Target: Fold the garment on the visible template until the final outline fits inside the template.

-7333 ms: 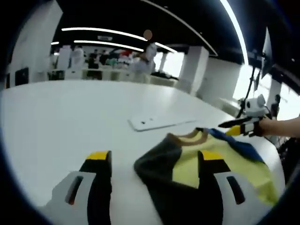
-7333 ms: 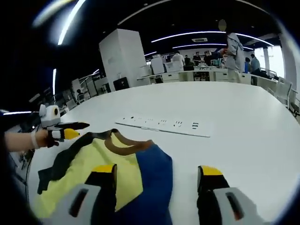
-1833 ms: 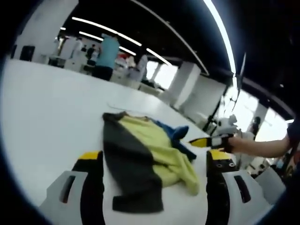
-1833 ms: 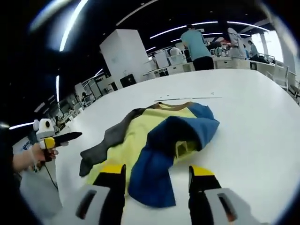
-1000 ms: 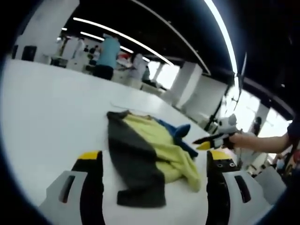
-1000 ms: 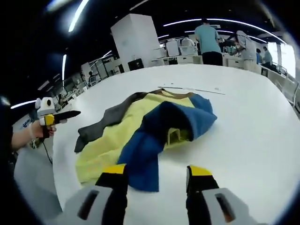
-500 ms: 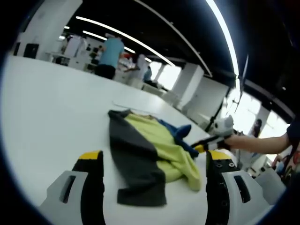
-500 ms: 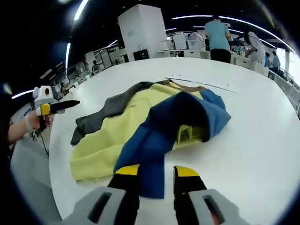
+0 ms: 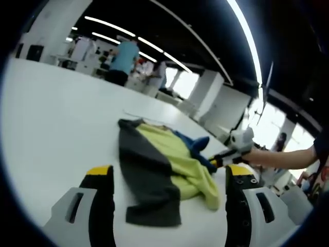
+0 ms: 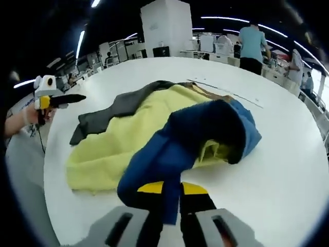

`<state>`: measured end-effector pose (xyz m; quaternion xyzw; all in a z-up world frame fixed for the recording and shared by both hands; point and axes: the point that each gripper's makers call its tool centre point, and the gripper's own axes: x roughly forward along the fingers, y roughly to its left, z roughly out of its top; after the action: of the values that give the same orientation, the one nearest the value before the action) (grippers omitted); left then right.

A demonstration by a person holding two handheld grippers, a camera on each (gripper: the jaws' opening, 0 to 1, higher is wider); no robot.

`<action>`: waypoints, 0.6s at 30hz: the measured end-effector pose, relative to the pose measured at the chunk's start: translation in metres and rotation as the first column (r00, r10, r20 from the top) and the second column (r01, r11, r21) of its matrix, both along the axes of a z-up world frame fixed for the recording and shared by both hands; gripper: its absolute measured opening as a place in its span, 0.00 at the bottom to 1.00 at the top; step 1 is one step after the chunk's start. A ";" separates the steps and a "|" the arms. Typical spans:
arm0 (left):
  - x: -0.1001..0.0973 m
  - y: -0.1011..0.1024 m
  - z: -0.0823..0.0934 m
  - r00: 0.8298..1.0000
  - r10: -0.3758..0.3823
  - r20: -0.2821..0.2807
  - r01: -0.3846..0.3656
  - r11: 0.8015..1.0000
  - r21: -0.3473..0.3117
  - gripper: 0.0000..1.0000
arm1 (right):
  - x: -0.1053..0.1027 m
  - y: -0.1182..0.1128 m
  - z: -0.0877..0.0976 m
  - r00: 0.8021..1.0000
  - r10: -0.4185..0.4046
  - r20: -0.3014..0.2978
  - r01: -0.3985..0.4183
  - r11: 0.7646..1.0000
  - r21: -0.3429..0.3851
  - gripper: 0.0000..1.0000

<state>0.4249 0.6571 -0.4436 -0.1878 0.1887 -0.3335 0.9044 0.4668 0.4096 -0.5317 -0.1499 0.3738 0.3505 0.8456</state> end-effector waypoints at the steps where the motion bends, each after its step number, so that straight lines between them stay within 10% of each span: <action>1: 0.000 0.000 0.000 1.000 0.000 -0.001 0.000 1.000 0.000 0.86 | 0.000 0.002 0.000 1.000 -0.002 0.005 0.002 1.000 0.000 0.05; 18: -0.001 -0.003 -0.001 1.000 -0.002 -0.005 0.002 1.000 -0.004 0.85 | 0.000 -0.015 0.013 0.996 -0.093 0.000 0.093 0.995 0.027 0.00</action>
<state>0.4238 0.6542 -0.4446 -0.1901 0.1905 -0.3344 0.9032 0.4669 0.3943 -0.5190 -0.1211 0.3752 0.3159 0.8630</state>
